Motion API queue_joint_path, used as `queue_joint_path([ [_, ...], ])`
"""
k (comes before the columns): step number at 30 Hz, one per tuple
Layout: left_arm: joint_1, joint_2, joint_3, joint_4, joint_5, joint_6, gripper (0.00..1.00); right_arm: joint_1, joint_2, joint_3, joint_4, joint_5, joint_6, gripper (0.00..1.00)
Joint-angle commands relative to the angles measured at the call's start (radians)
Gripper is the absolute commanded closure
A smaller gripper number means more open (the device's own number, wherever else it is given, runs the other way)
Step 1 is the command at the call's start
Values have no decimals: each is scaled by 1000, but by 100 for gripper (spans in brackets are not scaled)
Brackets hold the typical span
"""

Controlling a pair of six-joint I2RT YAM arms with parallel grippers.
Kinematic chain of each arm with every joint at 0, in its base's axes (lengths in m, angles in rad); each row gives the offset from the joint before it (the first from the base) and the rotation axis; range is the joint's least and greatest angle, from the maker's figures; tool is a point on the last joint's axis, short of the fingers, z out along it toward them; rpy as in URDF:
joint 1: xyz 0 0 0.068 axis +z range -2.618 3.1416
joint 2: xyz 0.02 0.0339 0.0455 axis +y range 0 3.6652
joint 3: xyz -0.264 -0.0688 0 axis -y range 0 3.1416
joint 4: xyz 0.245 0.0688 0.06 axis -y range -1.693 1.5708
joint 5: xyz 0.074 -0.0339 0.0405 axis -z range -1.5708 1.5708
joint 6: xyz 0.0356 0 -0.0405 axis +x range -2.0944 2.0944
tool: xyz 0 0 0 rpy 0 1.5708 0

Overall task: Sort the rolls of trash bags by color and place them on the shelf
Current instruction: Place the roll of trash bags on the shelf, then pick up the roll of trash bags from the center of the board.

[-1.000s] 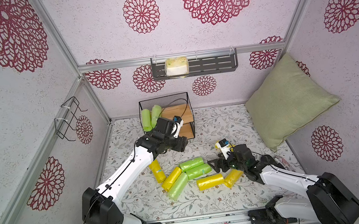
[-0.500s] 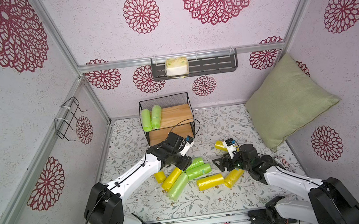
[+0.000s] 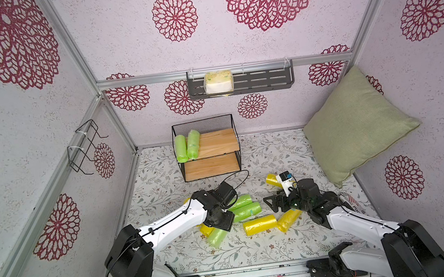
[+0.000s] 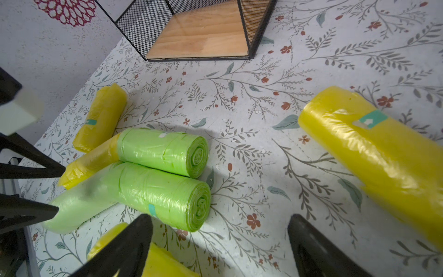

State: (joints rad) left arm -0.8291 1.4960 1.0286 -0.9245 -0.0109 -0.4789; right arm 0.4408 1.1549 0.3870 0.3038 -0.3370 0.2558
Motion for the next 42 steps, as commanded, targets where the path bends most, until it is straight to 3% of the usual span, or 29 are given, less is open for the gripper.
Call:
queue_joint_path([
  [1, -16, 29, -5, -29, -25, -32, 35, -10, -6, -6, 43, -12, 10, 7],
  [15, -15, 151, -64, 102, -37, 36, 36, -11, -6, -10, 50, -14, 16, 7],
  [20, -15, 175, -84, 127, -46, 38, 46, -11, -1, -8, 49, -16, 17, 7],
  [26, -15, 110, -75, 99, -34, 39, 55, -13, -8, -2, 40, -11, 17, 7],
  [35, 2, -67, 79, -69, -93, 107, 56, -15, -7, 60, 5, -6, -11, 7],
  [42, 119, -117, 280, -123, -137, 202, 59, -19, -1, 103, 9, -17, -17, 7],
])
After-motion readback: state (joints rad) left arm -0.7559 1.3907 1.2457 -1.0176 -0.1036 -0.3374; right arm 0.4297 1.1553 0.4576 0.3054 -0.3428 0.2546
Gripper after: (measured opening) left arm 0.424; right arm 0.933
